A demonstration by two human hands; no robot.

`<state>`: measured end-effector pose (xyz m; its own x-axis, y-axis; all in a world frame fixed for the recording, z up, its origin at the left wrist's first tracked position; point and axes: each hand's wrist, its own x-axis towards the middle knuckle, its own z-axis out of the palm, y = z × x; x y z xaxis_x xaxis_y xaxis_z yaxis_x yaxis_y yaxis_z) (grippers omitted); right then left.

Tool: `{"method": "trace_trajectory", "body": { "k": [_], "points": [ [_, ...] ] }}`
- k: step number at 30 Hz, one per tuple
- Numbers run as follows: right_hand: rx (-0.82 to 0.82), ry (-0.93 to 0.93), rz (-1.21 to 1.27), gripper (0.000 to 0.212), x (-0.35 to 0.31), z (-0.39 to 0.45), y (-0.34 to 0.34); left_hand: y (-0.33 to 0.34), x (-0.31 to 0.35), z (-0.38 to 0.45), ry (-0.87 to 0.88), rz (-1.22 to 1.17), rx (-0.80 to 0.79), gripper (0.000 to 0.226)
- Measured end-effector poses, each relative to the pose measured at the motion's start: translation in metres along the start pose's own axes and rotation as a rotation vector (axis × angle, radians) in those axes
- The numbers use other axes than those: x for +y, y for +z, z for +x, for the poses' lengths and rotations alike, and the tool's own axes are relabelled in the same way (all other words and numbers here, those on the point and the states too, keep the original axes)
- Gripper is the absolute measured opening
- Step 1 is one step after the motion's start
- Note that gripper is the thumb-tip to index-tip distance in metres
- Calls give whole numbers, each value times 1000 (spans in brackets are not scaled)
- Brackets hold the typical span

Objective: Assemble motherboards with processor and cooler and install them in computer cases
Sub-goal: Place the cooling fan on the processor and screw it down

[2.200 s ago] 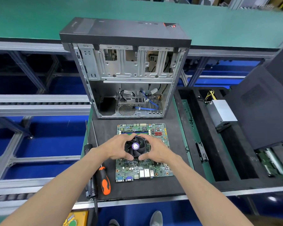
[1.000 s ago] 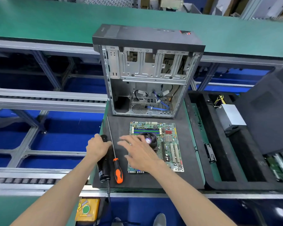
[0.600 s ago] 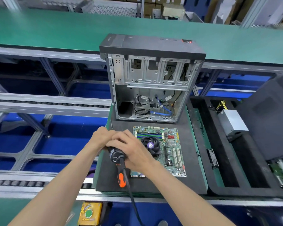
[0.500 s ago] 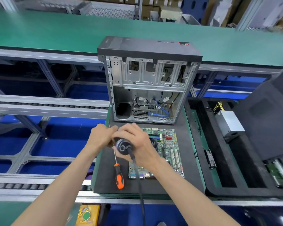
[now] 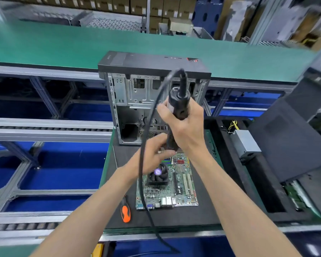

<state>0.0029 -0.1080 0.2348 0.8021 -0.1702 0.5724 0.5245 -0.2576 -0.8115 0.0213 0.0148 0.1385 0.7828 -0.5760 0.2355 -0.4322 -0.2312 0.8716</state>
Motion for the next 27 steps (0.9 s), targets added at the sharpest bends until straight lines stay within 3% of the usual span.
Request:
{"method": "trace_trajectory", "body": {
  "k": [3, 6, 10, 12, 18, 23, 27],
  "points": [
    [-72, 145, 201, 46, 4, -4, -3, 9, -4, 5, 5, -78, -85, 19],
    [-50, 141, 297, 50, 14, -12, -7, 16, -21, 4, -11, -85, -110, 28],
    [6, 72, 301, 27, 26, -25, -13, 25, -67, 0, -142, 292, -274, 51],
    [36, 56, 280, 27, 31, -30, -15, 32, -87, -5, -204, 473, -379, 56],
    [167, 63, 325, 36, 42, -39, -20, 55, -112, -6, -273, 564, -493, 39],
    [230, 60, 162, 19, 55, -42, -21, 55, -111, 4, -316, 577, -557, 25],
    [232, 128, 170, 28, 64, -45, -18, 54, -114, 6, -292, 586, -589, 27]
  ]
}}
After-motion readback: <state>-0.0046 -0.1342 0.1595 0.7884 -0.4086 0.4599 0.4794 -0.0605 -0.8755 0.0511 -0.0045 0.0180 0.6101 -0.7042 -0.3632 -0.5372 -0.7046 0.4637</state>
